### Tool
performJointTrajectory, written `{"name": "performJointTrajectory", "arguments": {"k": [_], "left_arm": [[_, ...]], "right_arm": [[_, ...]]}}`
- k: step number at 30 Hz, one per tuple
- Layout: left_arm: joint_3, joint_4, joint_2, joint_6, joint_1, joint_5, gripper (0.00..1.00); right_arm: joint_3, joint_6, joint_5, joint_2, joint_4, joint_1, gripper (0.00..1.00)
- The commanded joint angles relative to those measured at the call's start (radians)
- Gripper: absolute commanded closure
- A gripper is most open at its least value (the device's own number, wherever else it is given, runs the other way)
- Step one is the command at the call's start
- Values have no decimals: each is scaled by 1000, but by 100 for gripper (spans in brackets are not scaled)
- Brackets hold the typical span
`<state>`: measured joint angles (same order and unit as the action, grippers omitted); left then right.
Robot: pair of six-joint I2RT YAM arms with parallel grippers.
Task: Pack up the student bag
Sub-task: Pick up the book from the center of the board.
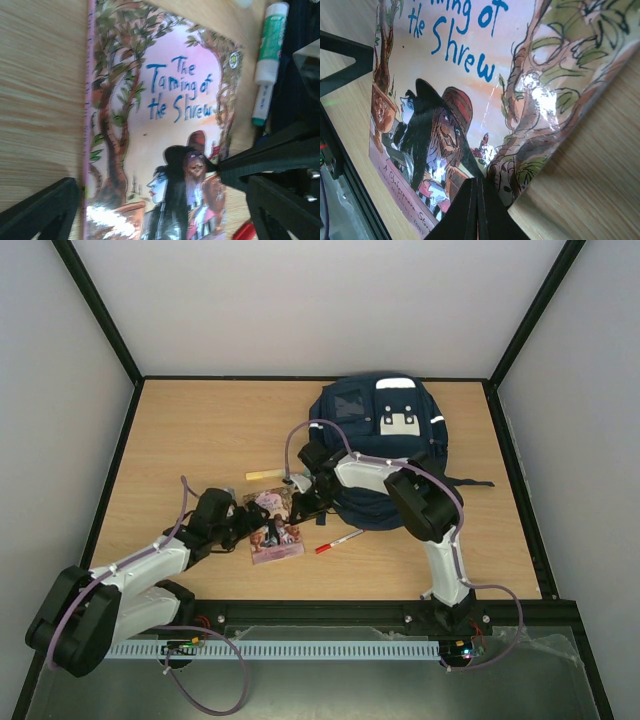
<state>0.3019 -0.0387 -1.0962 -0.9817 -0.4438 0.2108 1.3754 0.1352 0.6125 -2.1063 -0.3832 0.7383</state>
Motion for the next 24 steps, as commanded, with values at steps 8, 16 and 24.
{"name": "performJointTrajectory", "arguments": {"k": [8,16,24], "left_arm": [[-140,-12,-73,-42,2,26,3],[-140,-178,-120,-43,2,140,14],[-99,-141,-53,-42,2,244,26]], "right_arm": [[-31,26,-223,-191,-105,7,99],[-24,18,-218,-221,-105,6,99],[-10,13,-207,-249,-111,7,99]]}}
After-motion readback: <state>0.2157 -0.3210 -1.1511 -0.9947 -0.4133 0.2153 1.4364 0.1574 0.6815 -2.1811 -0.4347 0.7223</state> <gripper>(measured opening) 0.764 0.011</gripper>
